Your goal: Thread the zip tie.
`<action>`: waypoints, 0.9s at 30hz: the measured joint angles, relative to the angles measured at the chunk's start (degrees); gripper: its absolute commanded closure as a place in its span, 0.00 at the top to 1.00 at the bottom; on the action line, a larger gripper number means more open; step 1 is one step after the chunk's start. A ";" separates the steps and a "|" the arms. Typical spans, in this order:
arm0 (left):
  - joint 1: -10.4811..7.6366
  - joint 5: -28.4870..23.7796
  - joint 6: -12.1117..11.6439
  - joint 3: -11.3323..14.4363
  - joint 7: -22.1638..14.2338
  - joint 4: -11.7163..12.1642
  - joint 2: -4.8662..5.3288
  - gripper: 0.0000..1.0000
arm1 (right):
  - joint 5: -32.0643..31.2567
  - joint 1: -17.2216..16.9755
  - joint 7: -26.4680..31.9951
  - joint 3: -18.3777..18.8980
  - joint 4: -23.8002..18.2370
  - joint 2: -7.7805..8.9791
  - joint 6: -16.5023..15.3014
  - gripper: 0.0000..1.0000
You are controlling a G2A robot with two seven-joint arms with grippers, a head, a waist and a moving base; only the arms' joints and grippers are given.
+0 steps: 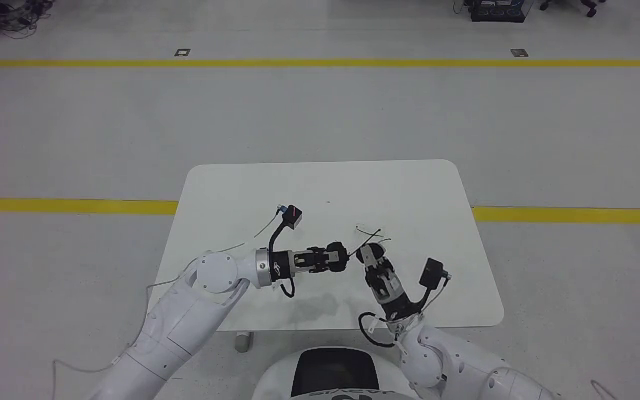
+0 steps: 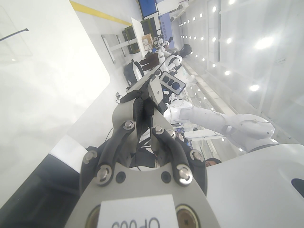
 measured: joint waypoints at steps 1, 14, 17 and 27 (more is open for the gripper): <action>0.00 0.00 0.00 0.00 0.00 0.00 0.00 0.00 | 0.11 0.03 0.14 -0.08 0.00 0.03 0.00 0.00; 0.00 0.00 0.00 0.00 0.00 0.00 0.00 0.00 | 0.28 0.47 1.29 -0.83 -0.21 0.41 0.00 0.00; 0.00 0.00 0.00 0.00 0.00 0.00 0.00 0.00 | -0.12 0.64 1.37 -1.10 -0.20 0.52 0.00 0.00; 0.00 0.00 0.00 0.00 0.00 0.00 0.00 0.00 | -0.68 1.20 1.84 -1.89 0.09 0.62 0.00 0.00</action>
